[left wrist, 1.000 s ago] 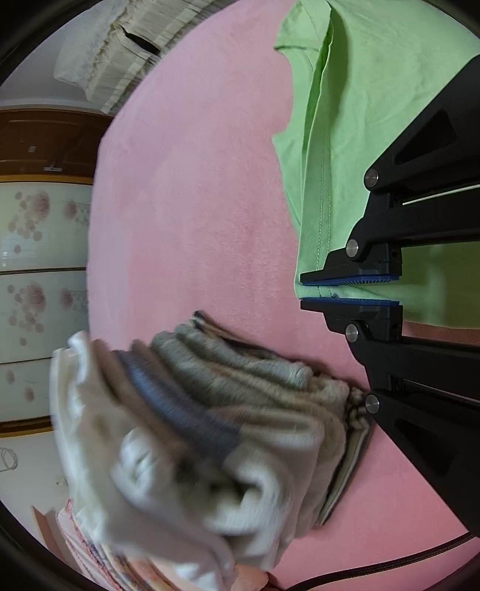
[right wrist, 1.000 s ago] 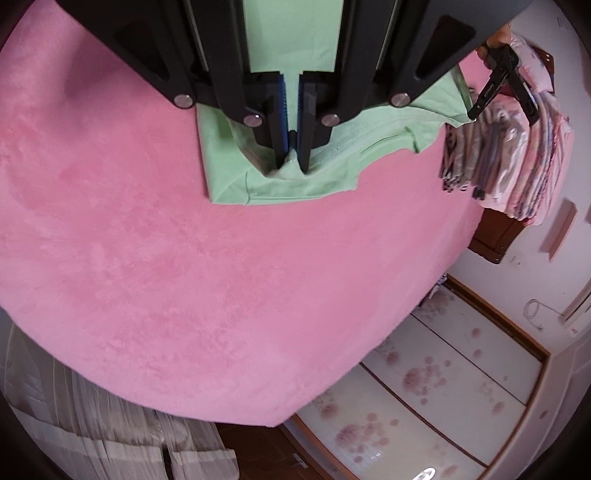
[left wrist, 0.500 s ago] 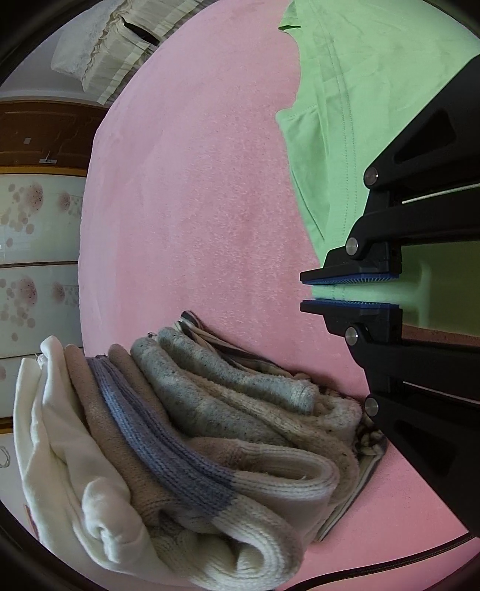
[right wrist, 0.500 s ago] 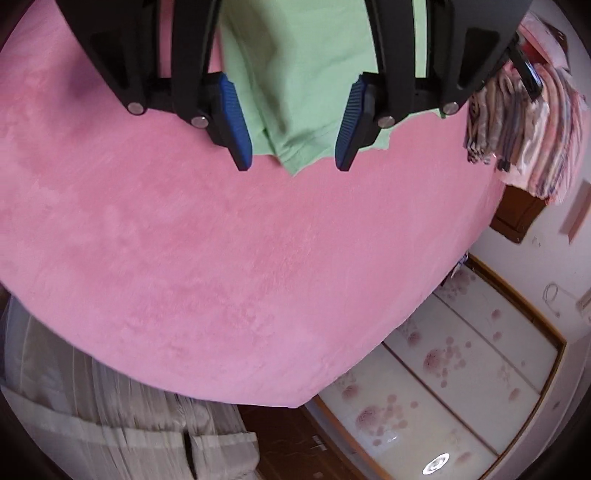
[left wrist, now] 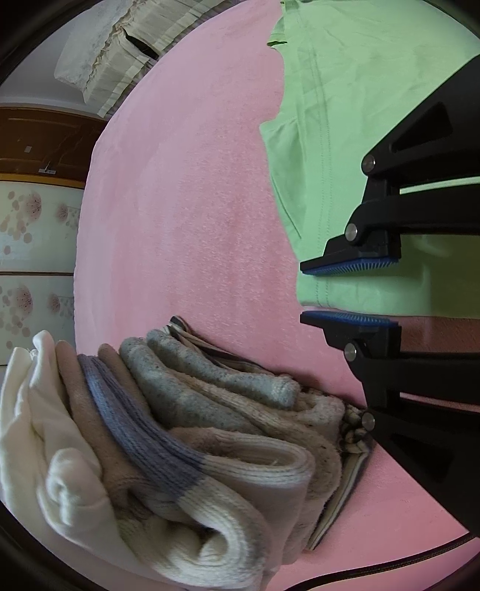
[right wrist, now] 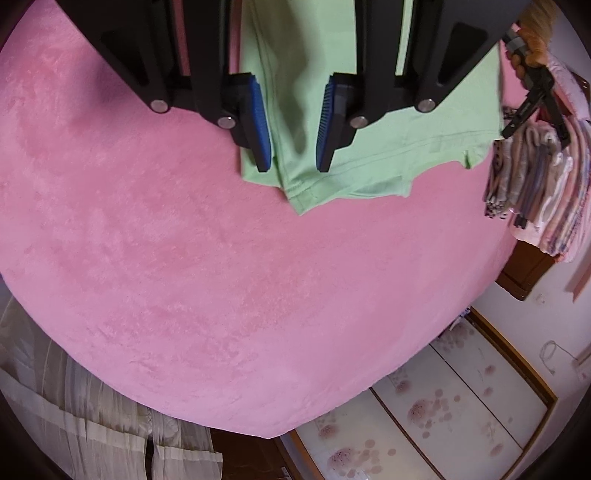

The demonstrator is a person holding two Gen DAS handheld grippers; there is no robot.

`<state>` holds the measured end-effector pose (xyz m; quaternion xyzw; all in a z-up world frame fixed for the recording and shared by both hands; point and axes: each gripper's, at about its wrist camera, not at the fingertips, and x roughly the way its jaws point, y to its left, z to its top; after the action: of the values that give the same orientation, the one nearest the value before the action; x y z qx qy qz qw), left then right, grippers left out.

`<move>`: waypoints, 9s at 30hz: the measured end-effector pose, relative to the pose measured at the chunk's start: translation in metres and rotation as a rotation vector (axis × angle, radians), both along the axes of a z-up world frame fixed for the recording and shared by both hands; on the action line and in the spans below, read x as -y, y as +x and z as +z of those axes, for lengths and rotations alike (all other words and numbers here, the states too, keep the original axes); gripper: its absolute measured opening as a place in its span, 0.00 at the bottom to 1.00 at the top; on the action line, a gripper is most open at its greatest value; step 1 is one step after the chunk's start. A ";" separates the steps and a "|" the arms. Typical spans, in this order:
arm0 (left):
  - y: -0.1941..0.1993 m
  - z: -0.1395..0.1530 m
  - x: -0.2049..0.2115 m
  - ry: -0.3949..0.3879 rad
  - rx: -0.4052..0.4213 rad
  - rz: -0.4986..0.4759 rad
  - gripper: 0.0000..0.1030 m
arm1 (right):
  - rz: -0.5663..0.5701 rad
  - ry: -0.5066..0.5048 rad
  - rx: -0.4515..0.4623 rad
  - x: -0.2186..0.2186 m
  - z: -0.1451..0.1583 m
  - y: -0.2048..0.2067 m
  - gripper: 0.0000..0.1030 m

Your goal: Fold small clothes

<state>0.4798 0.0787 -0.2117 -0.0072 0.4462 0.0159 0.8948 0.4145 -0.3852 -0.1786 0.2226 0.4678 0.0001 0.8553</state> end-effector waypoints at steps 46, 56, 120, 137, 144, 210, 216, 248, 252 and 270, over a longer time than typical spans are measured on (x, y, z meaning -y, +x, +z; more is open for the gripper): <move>-0.003 0.013 0.014 0.090 0.109 0.006 0.06 | -0.063 -0.091 0.039 0.011 0.014 -0.034 0.11; -0.100 0.049 -0.008 0.022 0.017 -0.070 0.31 | 0.092 -0.089 -0.039 0.002 0.025 -0.158 0.11; -0.255 -0.040 -0.066 -0.626 -0.126 0.251 0.08 | -0.069 0.213 -0.022 0.005 -0.033 -0.254 0.29; -0.247 -0.035 -0.058 -0.525 -0.148 0.206 0.05 | -0.065 0.127 -0.025 -0.009 -0.028 -0.243 0.05; -0.252 -0.043 -0.076 -0.661 -0.152 0.228 0.11 | -0.067 0.099 -0.064 -0.012 -0.031 -0.239 0.09; -0.228 0.049 0.024 -0.463 0.304 0.193 0.06 | 0.326 -0.188 0.105 -0.244 -0.020 -0.095 0.02; -0.225 0.034 0.014 -0.541 0.236 0.224 0.08 | 0.329 -0.165 0.106 -0.242 -0.017 -0.098 0.02; -0.189 0.042 0.053 -0.562 0.242 0.084 0.04 | 0.311 -0.096 0.104 -0.236 -0.016 -0.090 0.02; -0.169 0.075 0.108 -0.504 0.245 -0.029 0.04 | 0.280 -0.039 0.149 -0.209 -0.001 -0.103 0.02; -0.193 0.031 0.360 -0.318 0.046 -0.497 0.04 | -0.021 0.015 0.117 -0.001 -0.012 -0.191 0.02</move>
<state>0.2871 -0.2811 -0.1811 -0.0382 0.4106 -0.2741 0.8688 0.2235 -0.3846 -0.1901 0.2336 0.4147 0.0078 0.8794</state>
